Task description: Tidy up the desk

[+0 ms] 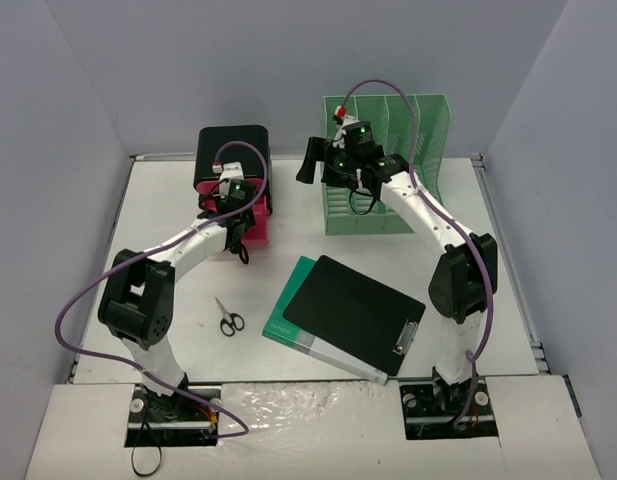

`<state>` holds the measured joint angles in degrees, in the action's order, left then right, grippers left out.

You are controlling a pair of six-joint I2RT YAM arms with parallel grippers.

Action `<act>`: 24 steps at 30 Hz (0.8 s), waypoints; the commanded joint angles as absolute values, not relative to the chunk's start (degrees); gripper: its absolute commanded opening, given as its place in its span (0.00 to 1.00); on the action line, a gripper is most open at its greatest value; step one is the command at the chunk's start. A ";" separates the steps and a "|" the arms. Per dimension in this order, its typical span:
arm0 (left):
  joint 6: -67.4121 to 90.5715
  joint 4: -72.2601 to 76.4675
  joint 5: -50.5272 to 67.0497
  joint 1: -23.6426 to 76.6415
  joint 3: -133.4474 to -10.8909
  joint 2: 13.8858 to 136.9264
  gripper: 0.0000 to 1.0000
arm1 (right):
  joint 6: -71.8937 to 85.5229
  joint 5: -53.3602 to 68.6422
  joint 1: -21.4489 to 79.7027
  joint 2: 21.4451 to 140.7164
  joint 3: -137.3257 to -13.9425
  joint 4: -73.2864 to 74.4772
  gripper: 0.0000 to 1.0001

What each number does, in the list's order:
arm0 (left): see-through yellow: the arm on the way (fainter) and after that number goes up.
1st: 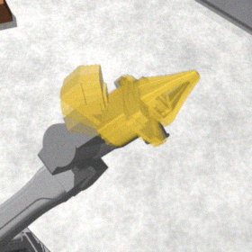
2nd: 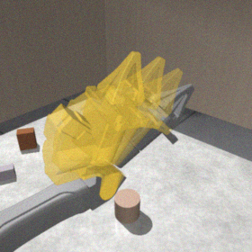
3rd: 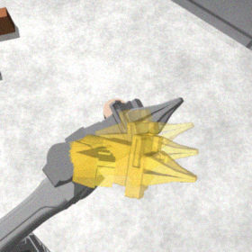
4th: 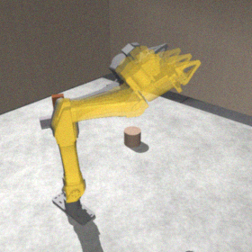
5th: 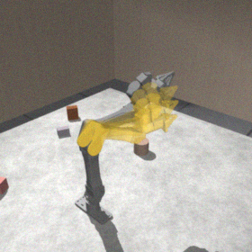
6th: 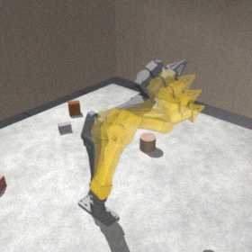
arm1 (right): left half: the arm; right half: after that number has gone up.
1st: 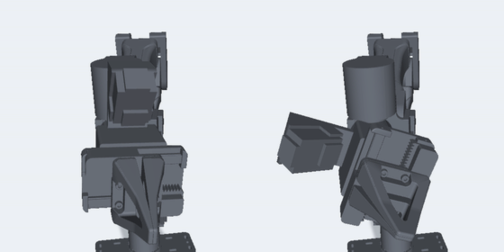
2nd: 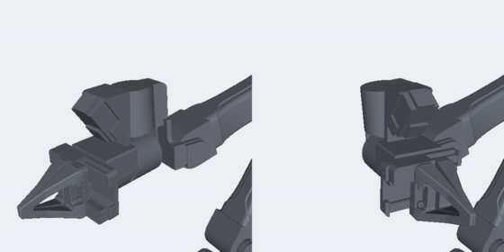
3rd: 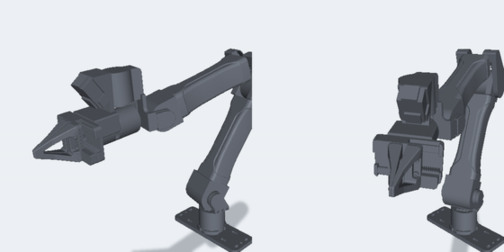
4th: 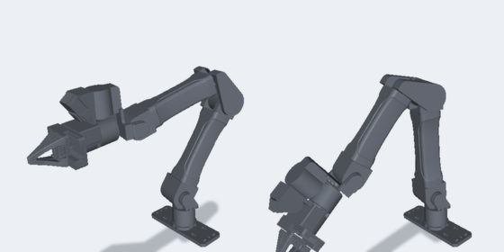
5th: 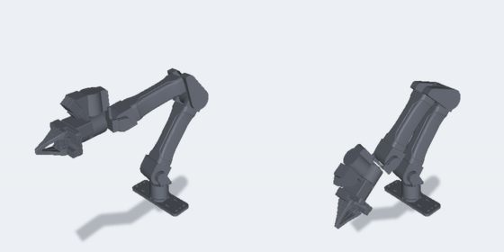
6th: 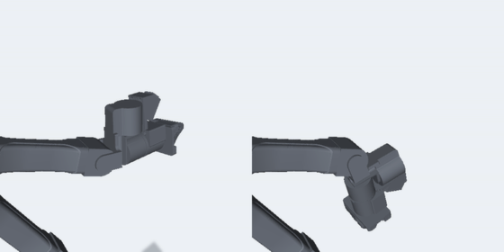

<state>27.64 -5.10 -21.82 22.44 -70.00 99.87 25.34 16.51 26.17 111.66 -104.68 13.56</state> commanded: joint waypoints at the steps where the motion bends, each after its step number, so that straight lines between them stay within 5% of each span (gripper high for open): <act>1: 27.85 -1.31 -22.26 22.01 -72.07 98.60 0.00 | 24.52 17.11 25.66 108.16 -107.71 11.87 0.93; 8: 27.77 -1.71 -22.41 21.87 -72.28 99.20 0.01 | 24.70 17.77 25.75 108.93 -108.83 11.87 0.93; 13: 27.77 -2.02 -22.76 21.80 -72.60 99.67 0.14 | 24.70 18.02 25.67 109.24 -108.97 11.87 0.93; 24: 27.63 -2.02 -22.99 21.45 -72.69 100.62 0.25 | 25.40 19.67 25.84 111.60 -110.97 11.78 0.93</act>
<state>27.66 -4.99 -21.89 22.00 -70.00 101.75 25.40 17.89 26.17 111.80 -107.58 14.06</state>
